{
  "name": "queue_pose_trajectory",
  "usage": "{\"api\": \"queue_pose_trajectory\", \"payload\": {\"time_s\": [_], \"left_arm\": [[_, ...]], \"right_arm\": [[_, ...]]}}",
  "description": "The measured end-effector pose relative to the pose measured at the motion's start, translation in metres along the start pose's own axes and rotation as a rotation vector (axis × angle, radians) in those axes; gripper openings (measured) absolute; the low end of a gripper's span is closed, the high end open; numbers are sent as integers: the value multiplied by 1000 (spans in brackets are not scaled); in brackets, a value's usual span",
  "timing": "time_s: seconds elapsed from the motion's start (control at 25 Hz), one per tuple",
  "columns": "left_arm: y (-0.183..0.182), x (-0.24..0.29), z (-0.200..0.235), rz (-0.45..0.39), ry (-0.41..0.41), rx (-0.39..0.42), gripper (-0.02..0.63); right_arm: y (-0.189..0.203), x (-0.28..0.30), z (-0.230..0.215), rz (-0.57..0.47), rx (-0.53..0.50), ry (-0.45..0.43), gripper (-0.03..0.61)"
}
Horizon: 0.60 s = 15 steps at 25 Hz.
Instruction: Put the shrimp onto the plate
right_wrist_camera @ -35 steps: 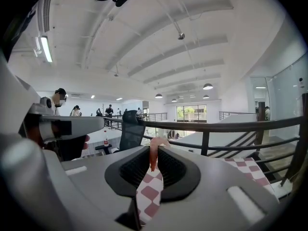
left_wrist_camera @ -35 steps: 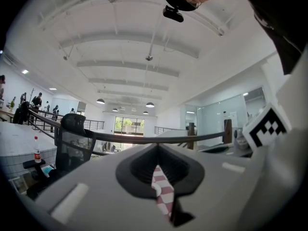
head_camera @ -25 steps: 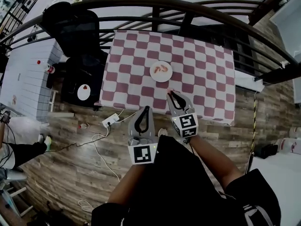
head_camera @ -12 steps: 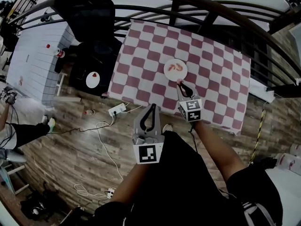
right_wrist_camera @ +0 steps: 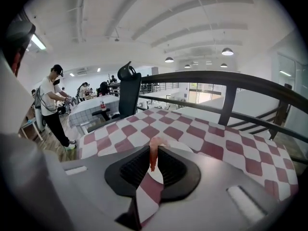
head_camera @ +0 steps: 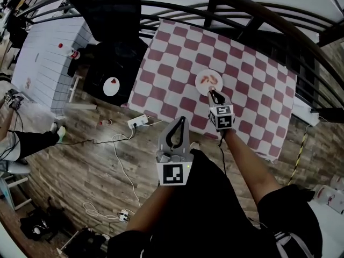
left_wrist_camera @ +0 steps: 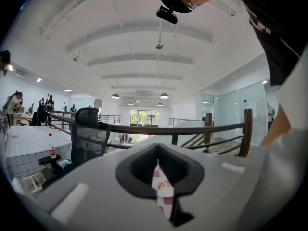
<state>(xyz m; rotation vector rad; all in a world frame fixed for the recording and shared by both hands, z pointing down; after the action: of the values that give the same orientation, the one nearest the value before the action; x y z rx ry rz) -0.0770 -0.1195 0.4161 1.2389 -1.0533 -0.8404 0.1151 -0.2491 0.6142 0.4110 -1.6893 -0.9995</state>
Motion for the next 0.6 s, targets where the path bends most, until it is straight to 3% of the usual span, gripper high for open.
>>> {"api": "queue_pose_trajectory", "payload": {"time_s": [0.32,0.6], "left_arm": [[9,16,-7,38,23,25,9],[17,8,-5,37,-16,-25,9]], "right_arm": [[17,40,-11,86,-37,-34,51],[27,63,-18,144,-20,-32,52]]}}
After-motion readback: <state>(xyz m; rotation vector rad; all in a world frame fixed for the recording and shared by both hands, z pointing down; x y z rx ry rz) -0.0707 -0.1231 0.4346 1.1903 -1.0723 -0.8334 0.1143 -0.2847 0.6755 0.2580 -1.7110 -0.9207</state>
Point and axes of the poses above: the fingertips, and each gripper's own axes: x forward along the fingers, z to its left, y out of its underside, the point moved 9 cm from there along -x, backward along the fingers, and after that the axes turned 3 degrees about -y, right-handed, at the moved point
